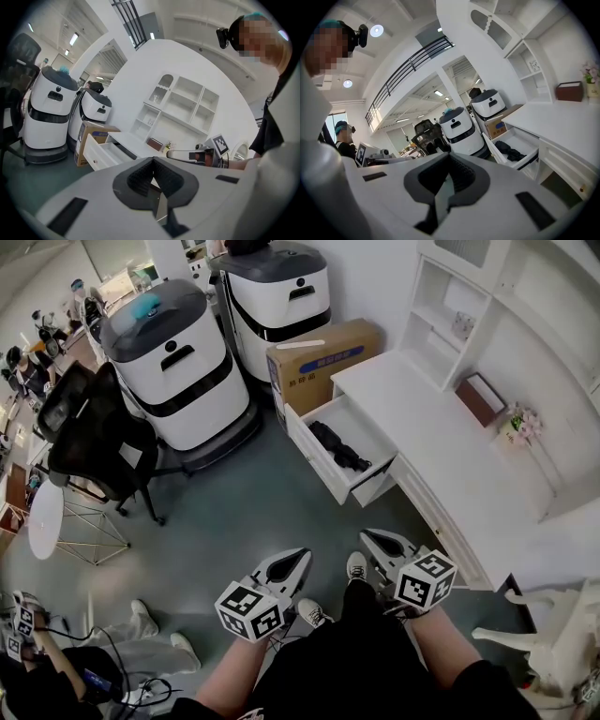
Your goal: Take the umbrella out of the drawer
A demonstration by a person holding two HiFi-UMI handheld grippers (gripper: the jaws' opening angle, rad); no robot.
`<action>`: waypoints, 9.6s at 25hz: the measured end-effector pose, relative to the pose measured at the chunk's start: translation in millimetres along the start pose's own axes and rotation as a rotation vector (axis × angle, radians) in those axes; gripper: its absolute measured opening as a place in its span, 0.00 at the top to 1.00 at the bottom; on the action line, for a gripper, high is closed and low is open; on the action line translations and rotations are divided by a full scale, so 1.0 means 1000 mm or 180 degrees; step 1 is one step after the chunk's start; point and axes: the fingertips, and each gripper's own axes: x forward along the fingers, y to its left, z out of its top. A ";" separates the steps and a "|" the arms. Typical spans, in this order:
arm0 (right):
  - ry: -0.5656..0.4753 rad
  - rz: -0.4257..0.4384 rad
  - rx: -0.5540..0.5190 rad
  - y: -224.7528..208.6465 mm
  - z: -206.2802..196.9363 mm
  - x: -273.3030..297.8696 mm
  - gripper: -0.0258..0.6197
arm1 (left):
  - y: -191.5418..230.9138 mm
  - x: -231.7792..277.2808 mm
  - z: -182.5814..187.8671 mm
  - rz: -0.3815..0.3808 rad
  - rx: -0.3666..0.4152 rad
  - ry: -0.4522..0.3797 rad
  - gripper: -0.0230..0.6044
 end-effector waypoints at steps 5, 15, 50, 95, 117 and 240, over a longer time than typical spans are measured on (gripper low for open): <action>0.0039 0.0023 0.0040 -0.015 0.006 0.013 0.96 | 0.007 0.013 0.007 0.0022 0.0024 0.0019 0.96; 0.0164 0.0202 0.0019 -0.061 0.045 0.073 0.96 | 0.048 0.064 0.042 0.0201 0.0028 -0.0039 0.96; 0.0766 0.0059 -0.0118 -0.252 0.065 0.223 0.96 | 0.165 0.235 0.034 0.0422 0.0058 0.0295 0.96; 0.2489 -0.0317 -0.0999 -0.427 -0.114 0.354 0.62 | 0.217 0.262 -0.006 0.0911 -0.0357 0.0556 0.96; 0.2689 -0.0272 -0.1118 -0.433 -0.137 0.373 0.55 | 0.229 0.256 -0.016 0.0985 -0.0523 0.0544 0.96; 0.0364 0.0552 -0.0097 -0.089 0.012 -0.124 0.58 | -0.130 0.108 -0.031 0.0938 0.0126 -0.0308 0.96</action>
